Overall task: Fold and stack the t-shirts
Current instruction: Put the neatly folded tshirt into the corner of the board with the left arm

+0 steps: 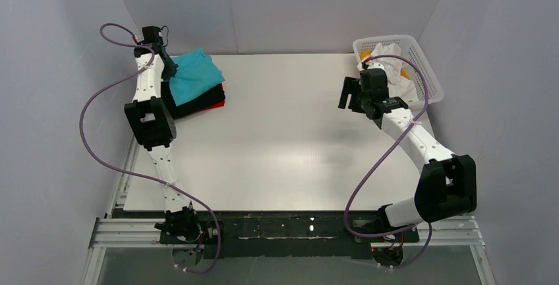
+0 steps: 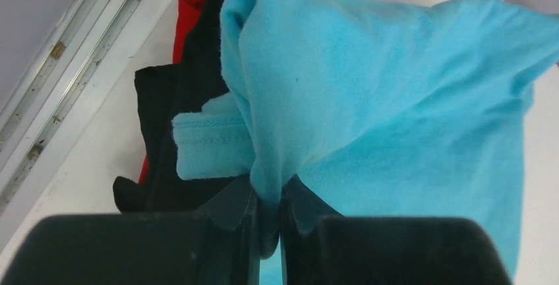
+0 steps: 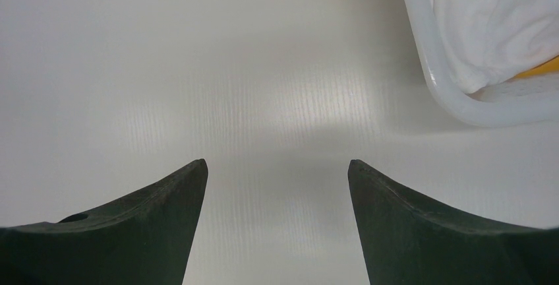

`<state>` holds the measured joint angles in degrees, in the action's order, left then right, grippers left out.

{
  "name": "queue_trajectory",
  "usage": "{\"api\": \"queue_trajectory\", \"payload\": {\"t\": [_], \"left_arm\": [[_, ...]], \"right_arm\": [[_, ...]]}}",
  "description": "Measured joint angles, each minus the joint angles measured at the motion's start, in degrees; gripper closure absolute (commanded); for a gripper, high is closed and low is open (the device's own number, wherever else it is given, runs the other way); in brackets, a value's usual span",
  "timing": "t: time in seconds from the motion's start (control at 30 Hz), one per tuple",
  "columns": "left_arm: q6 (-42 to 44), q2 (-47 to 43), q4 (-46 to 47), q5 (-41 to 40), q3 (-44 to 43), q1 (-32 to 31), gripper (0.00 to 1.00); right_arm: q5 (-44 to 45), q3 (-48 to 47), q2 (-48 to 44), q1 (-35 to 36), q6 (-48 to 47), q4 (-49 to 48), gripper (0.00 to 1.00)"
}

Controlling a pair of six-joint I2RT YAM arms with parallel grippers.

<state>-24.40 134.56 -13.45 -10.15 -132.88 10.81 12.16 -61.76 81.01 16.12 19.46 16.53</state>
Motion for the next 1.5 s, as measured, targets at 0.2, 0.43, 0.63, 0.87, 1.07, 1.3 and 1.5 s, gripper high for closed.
{"api": "queue_trajectory", "payload": {"t": [0.2,0.43,0.63,0.87,1.07,1.3,1.5], "left_arm": [[-0.55,3.76,1.09,2.67,-0.70,2.97,0.77],[-1.64,6.78,-1.05,2.91,-6.64,4.63,0.02],[-3.34,2.03,-2.12,5.55,-2.16,5.68,0.02],[-5.66,-20.50,-0.76,14.43,26.34,5.57,0.02],[-6.05,-30.10,1.92,19.52,35.56,5.46,0.02],[-6.67,-22.47,4.22,25.24,35.47,7.02,0.15],[-8.35,-15.89,8.17,29.11,35.41,9.62,0.29]], "right_arm": [[0.37,-1.18,1.77,0.00,0.11,0.79,0.14],[1.25,-1.70,2.71,0.00,0.17,2.12,0.14],[1.70,-1.79,2.60,0.00,0.17,3.17,0.14],[1.53,-1.79,1.68,0.00,0.15,3.54,0.14],[1.16,-1.53,-0.42,0.00,-0.20,4.37,0.14],[1.16,-1.05,-3.41,0.00,-0.83,4.61,0.14],[1.20,-1.05,-3.43,0.00,-1.51,4.83,0.14]]}}
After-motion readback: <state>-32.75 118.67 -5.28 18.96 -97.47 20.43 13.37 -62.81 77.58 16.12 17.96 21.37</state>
